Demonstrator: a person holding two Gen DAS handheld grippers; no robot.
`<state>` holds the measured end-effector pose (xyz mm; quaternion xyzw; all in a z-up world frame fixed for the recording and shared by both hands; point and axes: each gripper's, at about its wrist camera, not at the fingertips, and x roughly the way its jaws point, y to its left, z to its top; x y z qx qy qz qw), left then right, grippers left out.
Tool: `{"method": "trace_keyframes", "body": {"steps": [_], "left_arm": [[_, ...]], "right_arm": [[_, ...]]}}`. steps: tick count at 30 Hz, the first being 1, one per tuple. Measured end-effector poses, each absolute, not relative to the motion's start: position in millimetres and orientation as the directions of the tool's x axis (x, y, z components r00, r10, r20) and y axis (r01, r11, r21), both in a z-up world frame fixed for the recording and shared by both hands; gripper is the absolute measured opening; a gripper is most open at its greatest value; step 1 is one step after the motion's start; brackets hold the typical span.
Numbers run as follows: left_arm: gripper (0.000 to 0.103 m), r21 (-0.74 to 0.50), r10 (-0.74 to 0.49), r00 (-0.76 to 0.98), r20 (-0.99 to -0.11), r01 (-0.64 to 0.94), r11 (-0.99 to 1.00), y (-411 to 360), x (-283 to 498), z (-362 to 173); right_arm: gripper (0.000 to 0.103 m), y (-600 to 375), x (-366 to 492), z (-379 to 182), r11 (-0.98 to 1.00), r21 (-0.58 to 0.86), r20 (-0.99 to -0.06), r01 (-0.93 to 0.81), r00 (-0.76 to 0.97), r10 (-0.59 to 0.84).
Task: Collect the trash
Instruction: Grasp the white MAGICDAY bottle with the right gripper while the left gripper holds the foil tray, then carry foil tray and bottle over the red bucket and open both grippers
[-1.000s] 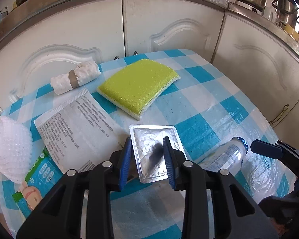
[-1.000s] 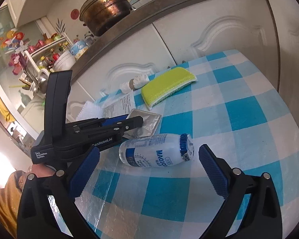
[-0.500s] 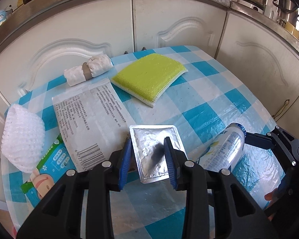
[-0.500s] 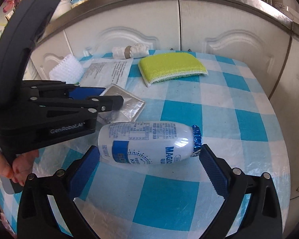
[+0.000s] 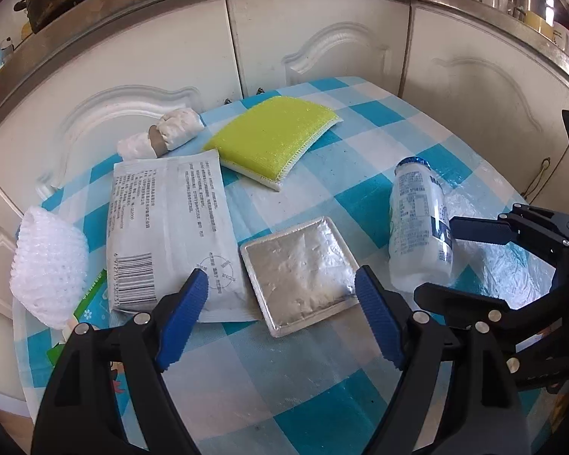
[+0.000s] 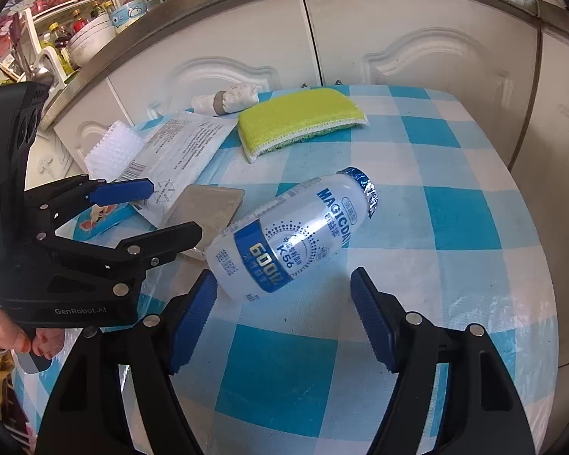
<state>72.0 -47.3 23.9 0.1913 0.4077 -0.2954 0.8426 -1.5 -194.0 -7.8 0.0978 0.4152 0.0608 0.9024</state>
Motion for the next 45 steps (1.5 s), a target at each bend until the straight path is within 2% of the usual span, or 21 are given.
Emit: {"method": "trace_keyframes", "body": {"steps": [1,5,10,13,15,16,17,24,26,28,36,40,45], "left_arm": [[0.080,0.080,-0.344,0.491,-0.801,0.656,0.751,-48.2,70.1,23.7],[0.081,0.069,-0.358,0.479,-0.801,0.668,0.741,-53.2,64.3,21.9],[0.081,0.063,-0.361,0.472,-0.805,0.672,0.738,-61.4,61.1,14.3],[0.081,0.065,-0.357,0.474,-0.805,0.667,0.742,-67.3,60.4,9.4],[0.081,0.060,-0.356,0.473,-0.806,0.664,0.746,-71.0,61.2,7.1],[0.080,0.042,-0.360,0.462,-0.810,0.659,0.751,-71.8,62.8,5.6],[0.079,0.033,-0.364,0.464,-0.808,0.651,0.758,-72.1,63.8,6.2],[0.065,0.039,-0.351,0.495,-0.795,0.619,0.784,-76.5,64.5,6.5],[0.065,0.034,-0.349,0.498,-0.794,0.609,0.792,-76.7,64.8,6.6],[0.065,0.031,-0.345,0.503,-0.792,0.598,0.801,-75.9,63.6,6.9],[0.068,0.041,-0.332,0.510,-0.794,0.589,0.807,-72.5,61.8,6.9],[0.077,0.039,-0.326,0.504,-0.800,0.586,0.809,-72.8,59.0,6.0],[0.074,0.040,-0.321,0.510,-0.798,0.576,0.816,-72.0,57.8,5.9]], "right_arm": [[0.090,-195.0,-2.2,-8.0,0.971,0.236,-0.738,-0.032,0.644,0.200],[0.090,-208.1,-8.0,-3.7,0.957,0.288,-0.725,-0.027,0.648,0.236],[0.090,-249.1,-15.4,2.3,0.868,0.495,-0.629,0.039,0.705,0.328],[0.090,-258.5,-12.3,-3.4,0.815,0.572,-0.611,0.094,0.712,0.346],[0.084,-253.5,-8.8,-5.4,0.825,0.555,-0.623,0.111,0.713,0.323],[0.075,-251.1,-6.6,-5.7,0.829,0.547,-0.629,0.116,0.710,0.316],[0.071,-248.0,-5.0,-5.8,0.830,0.546,-0.629,0.114,0.710,0.317],[0.068,-234.0,2.5,-5.5,0.872,0.474,-0.643,0.121,0.724,0.249],[0.053,-234.5,3.4,-7.6,0.881,0.455,-0.655,0.132,0.719,0.230],[0.044,-235.8,4.1,-10.4,0.892,0.428,-0.671,0.145,0.712,0.206],[0.044,-238.9,-0.3,-10.7,0.899,0.415,-0.673,0.138,0.712,0.202],[0.044,-242.2,-3.3,-10.4,0.890,0.439,-0.662,0.125,0.714,0.227],[0.044,-238.7,-5.7,-6.8,0.881,0.466,-0.635,0.082,0.724,0.268]]}}
